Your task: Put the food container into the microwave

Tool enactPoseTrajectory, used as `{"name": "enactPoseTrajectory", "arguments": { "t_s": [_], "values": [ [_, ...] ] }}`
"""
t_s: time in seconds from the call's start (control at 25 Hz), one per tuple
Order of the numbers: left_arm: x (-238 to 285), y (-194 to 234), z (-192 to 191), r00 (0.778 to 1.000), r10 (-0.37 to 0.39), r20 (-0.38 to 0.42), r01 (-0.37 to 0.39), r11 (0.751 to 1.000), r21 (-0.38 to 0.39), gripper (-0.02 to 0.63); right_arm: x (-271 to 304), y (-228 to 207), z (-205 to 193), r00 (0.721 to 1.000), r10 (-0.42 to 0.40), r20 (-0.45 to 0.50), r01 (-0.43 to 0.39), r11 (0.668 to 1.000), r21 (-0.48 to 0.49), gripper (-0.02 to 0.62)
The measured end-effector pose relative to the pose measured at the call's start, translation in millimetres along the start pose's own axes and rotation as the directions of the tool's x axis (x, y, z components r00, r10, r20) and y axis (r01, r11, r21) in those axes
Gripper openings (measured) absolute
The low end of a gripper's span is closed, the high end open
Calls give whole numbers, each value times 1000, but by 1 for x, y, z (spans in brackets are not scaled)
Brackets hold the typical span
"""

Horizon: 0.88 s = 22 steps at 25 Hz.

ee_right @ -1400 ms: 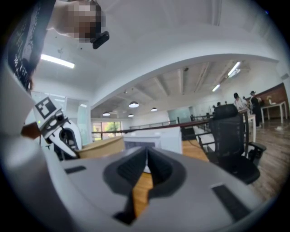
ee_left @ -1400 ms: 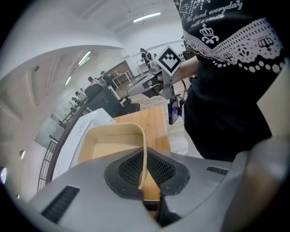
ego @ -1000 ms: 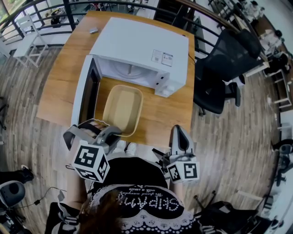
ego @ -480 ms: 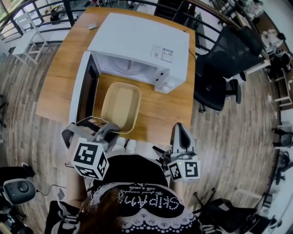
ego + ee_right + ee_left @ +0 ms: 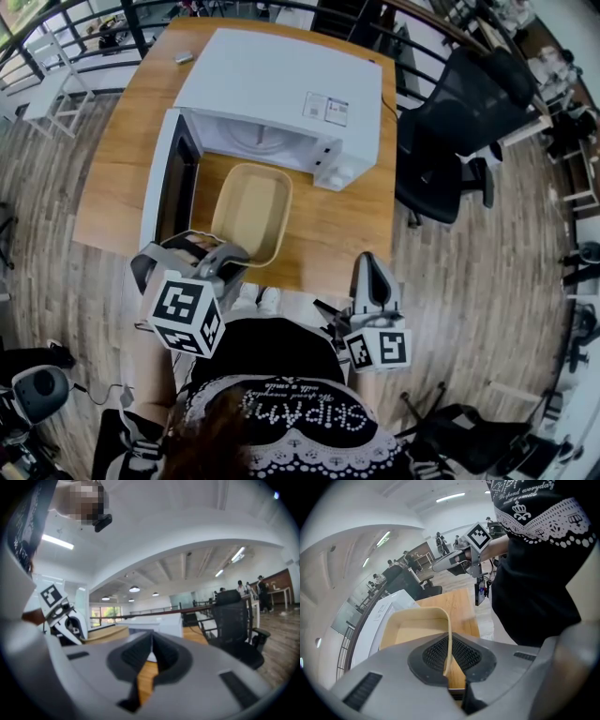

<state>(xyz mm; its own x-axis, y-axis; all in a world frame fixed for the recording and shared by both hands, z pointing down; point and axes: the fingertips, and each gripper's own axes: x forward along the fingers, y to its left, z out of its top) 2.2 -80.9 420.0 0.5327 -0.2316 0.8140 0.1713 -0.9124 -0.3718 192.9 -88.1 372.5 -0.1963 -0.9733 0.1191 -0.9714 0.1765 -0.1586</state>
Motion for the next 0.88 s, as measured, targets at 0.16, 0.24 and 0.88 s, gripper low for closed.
{"name": "enactPoseTrajectory", "arguments": {
  "t_s": [0.16,0.24,0.88],
  "values": [
    [19,17,-10,1000,19,-1,-19,1000,-1,44,-1,-3,-2,1000,-11,-1,11,1000,4,34],
    [30,23,-18,1000,9,-5,-10,1000,-16,44,-1,-4,-3,1000,-15,0,15,1000,5,34],
    [86,74,-50,998,-62,-5,62,996,-71,43,4,-22,0,998,-65,-1,65,998,10,34]
  ]
}}
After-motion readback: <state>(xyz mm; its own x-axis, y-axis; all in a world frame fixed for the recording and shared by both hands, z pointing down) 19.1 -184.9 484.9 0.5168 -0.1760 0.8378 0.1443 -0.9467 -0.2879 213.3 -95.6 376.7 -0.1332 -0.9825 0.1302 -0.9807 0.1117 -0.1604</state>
